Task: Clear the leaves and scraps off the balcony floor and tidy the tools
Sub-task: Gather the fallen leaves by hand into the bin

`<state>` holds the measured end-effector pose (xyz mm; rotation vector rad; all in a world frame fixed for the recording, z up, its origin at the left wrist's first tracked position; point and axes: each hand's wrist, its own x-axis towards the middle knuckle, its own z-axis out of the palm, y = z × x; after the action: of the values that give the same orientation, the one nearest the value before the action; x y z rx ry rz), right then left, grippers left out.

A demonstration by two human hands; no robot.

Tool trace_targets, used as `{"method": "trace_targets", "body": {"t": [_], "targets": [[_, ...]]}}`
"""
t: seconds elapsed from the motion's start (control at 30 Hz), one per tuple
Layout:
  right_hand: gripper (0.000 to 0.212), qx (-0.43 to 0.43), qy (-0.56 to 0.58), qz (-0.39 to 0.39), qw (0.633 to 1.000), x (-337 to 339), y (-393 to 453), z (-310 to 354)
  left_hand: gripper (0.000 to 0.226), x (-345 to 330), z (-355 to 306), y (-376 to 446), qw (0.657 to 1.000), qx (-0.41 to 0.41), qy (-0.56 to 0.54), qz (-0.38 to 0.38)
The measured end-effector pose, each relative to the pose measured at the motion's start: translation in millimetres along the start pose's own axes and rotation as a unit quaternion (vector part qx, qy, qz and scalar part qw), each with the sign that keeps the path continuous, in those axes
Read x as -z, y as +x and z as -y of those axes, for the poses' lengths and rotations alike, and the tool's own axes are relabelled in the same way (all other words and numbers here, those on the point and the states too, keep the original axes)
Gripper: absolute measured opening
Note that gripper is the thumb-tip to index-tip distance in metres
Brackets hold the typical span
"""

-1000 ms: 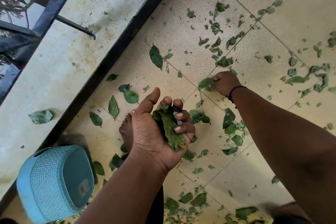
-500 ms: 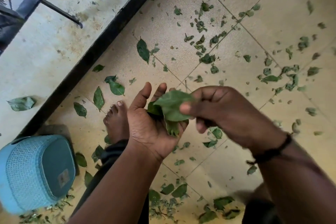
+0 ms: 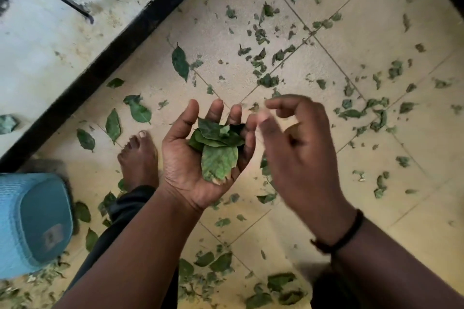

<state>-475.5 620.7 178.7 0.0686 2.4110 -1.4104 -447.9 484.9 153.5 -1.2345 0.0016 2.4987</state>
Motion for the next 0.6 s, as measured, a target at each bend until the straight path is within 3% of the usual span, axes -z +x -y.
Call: {"method": "trace_targets", "body": {"t": [0.1, 0.27, 0.37, 0.5, 0.6], "targets": [[0.019, -0.104, 0.050, -0.041, 0.992, 2, 47, -40, 0.032, -3, -3, 1, 1.000, 0.011, 0.007, -0.012], [0.011, -0.195, -0.162, 0.053, 0.966, -14, 130, -138, 0.028, -5, -8, 0, 0.998, 0.014, 0.046, -0.027], [0.016, -0.205, -0.237, 0.057, 0.948, -22, 158, -166, 0.032, -4, -12, 1, 0.995, 0.015, 0.083, -0.047], [0.024, -0.212, -0.212, 0.007, 0.954, -27, 180, -181, 0.033, -2, -14, 5, 0.987, 0.024, 0.151, -0.058], [0.041, -0.186, -0.267, 0.061, 0.944, -37, 191, -184, 0.032, -3, -17, 6, 0.984, 0.025, 0.169, -0.057]]}}
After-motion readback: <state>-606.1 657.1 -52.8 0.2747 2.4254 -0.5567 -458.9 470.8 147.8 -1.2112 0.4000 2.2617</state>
